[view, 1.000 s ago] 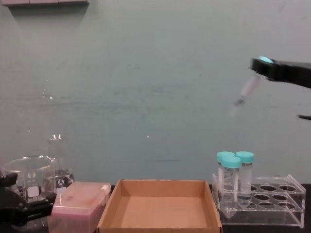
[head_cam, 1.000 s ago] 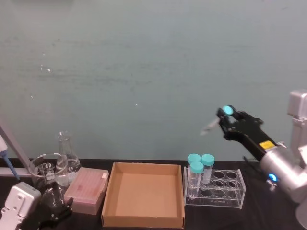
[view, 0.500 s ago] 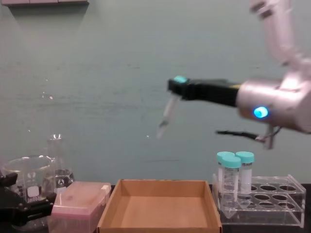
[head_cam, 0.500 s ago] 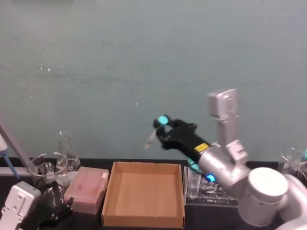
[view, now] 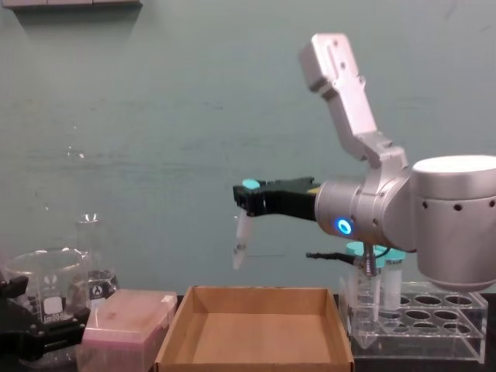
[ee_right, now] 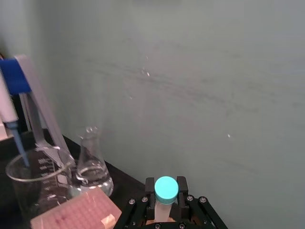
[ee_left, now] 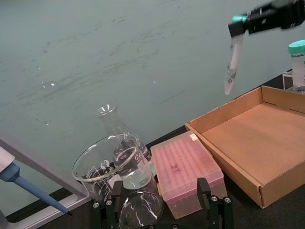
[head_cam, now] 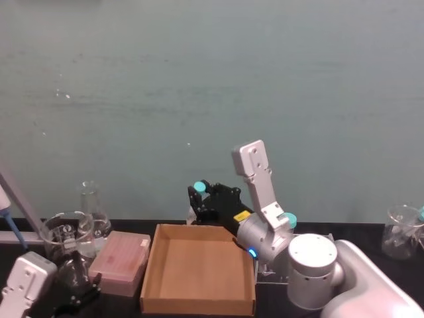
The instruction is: Use the right hand to move the test tube from the test tube rack into the box.
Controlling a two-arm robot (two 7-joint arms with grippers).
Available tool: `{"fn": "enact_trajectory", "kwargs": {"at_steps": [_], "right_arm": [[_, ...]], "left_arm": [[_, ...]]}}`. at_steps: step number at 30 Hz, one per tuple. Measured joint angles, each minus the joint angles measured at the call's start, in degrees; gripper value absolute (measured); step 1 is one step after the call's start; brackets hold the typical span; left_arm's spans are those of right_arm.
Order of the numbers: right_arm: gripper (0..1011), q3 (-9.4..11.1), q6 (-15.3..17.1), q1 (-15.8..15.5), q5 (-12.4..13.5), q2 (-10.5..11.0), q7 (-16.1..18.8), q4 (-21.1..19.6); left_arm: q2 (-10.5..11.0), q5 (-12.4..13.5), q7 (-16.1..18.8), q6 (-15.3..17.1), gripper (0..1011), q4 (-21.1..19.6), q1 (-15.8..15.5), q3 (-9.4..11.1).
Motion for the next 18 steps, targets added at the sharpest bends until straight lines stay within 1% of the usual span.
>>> {"fn": "enact_trajectory", "kwargs": {"at_steps": [3,6,10,18], "right_arm": [[270,0.3,0.3,0.7,-0.6,-0.9,-0.7,2.2],[270,0.6,0.7,0.8,-1.0,-1.3,-1.0,3.1],[270,1.0,1.6,0.5,-1.5,-1.6,-1.3,3.5],[270,1.0,1.6,0.5,-1.5,-1.6,-1.3,3.5]], "left_arm": [[0.0,0.0,0.0,0.0,1000,0.0,0.0,0.0],[0.0,0.0,0.0,0.0,1000,0.0,0.0,0.0],[0.0,0.0,0.0,0.0,1000,0.0,0.0,0.0],[0.0,0.0,0.0,0.0,1000,0.0,0.0,0.0]]}}
